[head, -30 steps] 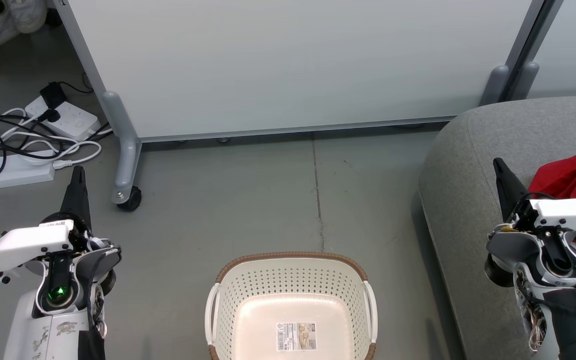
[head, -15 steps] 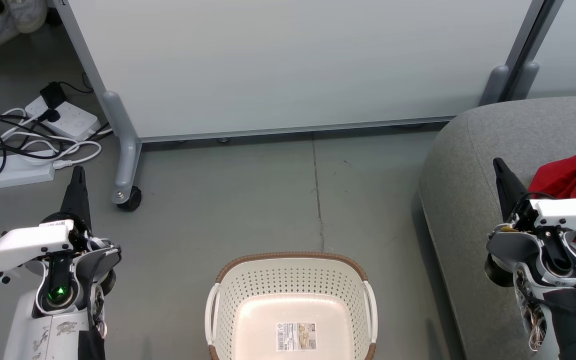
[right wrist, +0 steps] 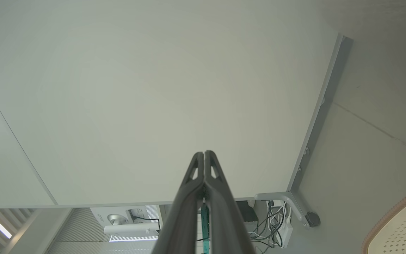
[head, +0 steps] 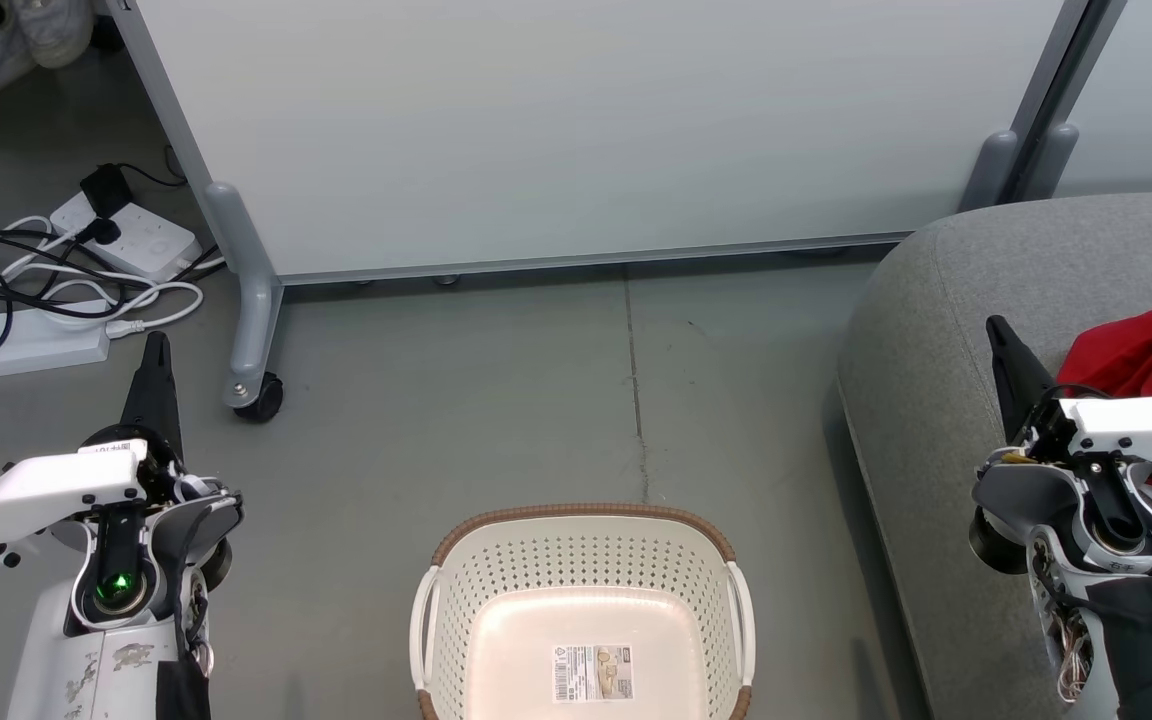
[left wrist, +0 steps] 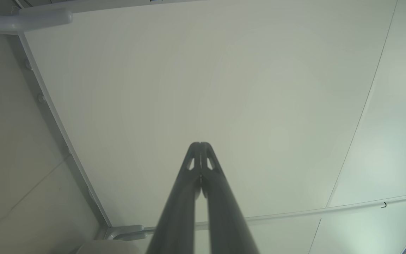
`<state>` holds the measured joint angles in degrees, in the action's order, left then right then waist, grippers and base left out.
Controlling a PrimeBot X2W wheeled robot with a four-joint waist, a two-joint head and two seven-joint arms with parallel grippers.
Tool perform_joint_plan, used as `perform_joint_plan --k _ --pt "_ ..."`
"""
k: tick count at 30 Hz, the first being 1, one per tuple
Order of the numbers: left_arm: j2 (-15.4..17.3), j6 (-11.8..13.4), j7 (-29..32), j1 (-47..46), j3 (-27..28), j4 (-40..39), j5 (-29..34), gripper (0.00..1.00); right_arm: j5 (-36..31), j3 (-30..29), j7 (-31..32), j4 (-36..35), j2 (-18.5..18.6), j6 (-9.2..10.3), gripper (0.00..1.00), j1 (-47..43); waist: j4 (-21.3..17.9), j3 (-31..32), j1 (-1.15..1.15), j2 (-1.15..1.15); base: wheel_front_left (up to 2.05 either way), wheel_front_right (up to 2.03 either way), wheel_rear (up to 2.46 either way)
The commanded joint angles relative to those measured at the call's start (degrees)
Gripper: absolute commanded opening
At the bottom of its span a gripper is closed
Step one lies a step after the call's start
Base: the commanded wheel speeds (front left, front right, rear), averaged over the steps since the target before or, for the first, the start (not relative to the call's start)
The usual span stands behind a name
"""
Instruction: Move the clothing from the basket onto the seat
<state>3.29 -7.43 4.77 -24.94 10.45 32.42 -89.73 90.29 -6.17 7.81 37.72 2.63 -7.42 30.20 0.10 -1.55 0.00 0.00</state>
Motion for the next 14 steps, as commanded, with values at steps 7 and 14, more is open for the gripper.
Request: perform_joint_plan --k 7,14 --pt "0.32 -0.22 0.04 -0.48 0.09 0.02 -0.11 0.0 0.33 -0.03 0.22 0.09 0.47 -0.12 0.0 0.37 0.0 0.0 0.0 0.0 0.0 0.0 0.0" --pt "0.32 -0.22 0.04 -0.48 0.09 0.02 -0.11 0.0 0.33 -0.03 0.22 0.08 0.47 -0.12 0.0 0.37 0.0 0.0 0.0 0.0 0.0 0.0 0.0"
